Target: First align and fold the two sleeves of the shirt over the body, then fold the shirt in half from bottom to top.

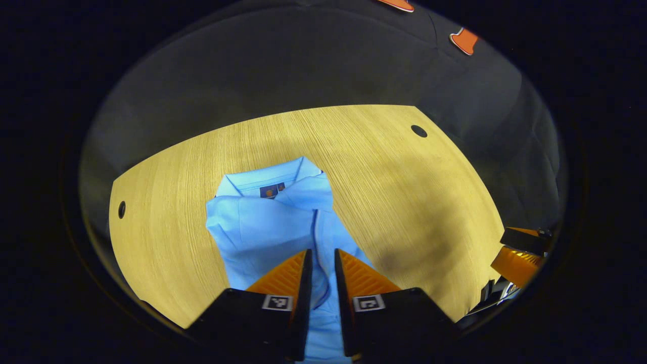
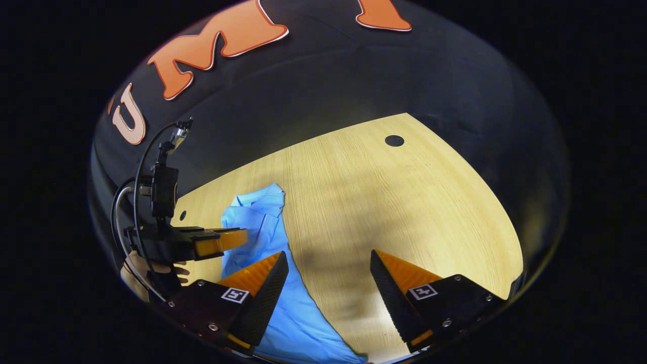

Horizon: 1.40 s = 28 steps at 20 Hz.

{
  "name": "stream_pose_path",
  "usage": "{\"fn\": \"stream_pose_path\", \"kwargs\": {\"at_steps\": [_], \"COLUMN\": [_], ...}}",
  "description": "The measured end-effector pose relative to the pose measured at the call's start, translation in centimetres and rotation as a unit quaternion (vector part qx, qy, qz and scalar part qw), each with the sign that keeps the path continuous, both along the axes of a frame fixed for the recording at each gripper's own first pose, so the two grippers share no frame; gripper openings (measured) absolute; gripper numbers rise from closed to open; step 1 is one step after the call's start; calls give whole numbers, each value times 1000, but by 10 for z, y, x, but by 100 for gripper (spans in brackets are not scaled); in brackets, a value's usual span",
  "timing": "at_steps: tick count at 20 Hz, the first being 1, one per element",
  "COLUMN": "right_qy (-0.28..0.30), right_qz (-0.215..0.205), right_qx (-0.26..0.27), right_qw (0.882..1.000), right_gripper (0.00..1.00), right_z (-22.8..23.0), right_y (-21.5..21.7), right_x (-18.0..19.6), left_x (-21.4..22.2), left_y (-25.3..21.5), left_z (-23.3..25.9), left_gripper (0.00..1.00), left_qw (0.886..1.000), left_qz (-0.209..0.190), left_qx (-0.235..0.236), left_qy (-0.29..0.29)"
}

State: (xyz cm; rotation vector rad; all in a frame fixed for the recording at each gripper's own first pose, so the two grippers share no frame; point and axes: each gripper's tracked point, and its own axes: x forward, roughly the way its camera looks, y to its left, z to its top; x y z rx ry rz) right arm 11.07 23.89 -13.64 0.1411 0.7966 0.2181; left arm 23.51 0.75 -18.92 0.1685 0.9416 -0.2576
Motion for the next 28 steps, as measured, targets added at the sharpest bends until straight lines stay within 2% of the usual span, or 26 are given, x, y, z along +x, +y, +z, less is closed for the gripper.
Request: {"fn": "stream_pose_path", "kwargs": {"at_steps": [1,3,6,12,17,20,28], "right_qy": [2,6,10,25,54,73,131], "right_qz": [5,15,32,76,93,97,97], "right_qx": [-1,-3,-9,-49,-78,-88,-133], "right_qw": [1000,1000,999,996,991,989,978], "right_gripper": [99,99,99,99,99,99,99], "right_z": [-1,-3,-7,-25,-48,-63,-110], "right_y": [4,12,27,51,57,53,20], "right_x": [-1,-7,-12,-41,-78,-104,-188], "left_x": [-1,-7,-24,-87,-144,-173,-259], "left_y": [6,17,40,88,122,139,153], "left_z": [-1,0,10,17,10,-12,-59], "left_gripper": [42,55,100,100,100,100,100], "left_qw": [1000,1000,999,997,995,994,990], "left_qz": [5,14,40,72,99,105,121], "left_qx": [6,5,7,6,4,12,-2], "left_qy": [-4,-7,-19,-11,9,17,77]}}
